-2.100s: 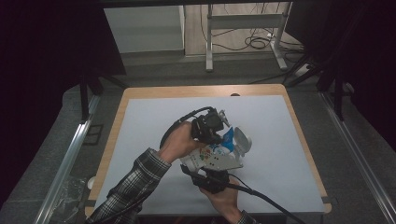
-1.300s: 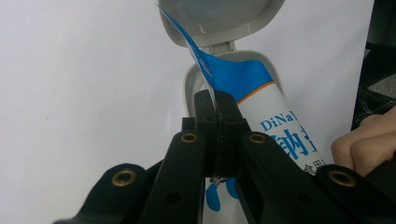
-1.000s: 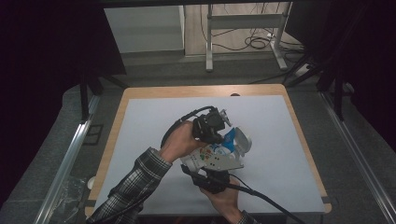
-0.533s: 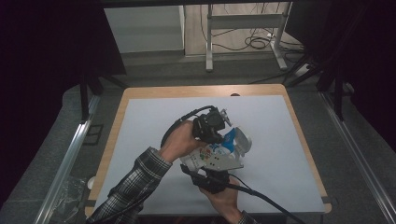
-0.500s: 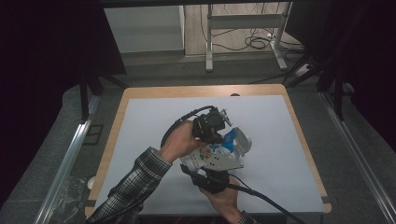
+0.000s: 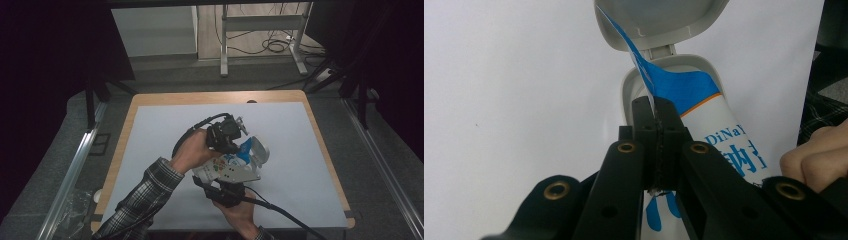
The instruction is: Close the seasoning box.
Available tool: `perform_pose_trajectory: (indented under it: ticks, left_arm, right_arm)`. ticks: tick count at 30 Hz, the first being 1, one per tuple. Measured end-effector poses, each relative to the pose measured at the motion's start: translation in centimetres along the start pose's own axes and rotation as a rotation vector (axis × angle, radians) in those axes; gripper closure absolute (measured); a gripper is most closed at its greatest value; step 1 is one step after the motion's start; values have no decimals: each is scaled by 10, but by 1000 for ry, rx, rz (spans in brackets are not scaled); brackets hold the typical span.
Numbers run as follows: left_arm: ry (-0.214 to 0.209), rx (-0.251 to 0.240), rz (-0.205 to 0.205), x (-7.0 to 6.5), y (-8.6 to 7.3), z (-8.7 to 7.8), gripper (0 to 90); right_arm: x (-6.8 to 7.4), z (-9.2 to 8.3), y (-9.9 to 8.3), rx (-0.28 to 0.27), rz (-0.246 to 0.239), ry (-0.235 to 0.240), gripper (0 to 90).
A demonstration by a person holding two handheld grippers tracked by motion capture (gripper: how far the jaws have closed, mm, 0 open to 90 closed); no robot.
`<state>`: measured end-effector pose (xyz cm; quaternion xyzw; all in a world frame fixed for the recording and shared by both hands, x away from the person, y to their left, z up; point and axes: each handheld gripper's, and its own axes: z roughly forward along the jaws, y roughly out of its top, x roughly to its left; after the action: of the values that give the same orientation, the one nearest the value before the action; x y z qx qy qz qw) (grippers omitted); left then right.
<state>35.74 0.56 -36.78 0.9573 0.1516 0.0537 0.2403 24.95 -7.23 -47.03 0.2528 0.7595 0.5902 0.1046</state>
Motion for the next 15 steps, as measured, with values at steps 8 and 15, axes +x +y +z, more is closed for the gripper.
perform_pose_trajectory:
  ticks: [8,15]
  left_arm:
    - [-1,-1,-1,0,0,0,900]
    - [-1,-1,1,0,-1,0,900]
  right_arm:
    - [0,0,0,0,1,0,712]
    - [0,1,0,-1,-4,1,712]
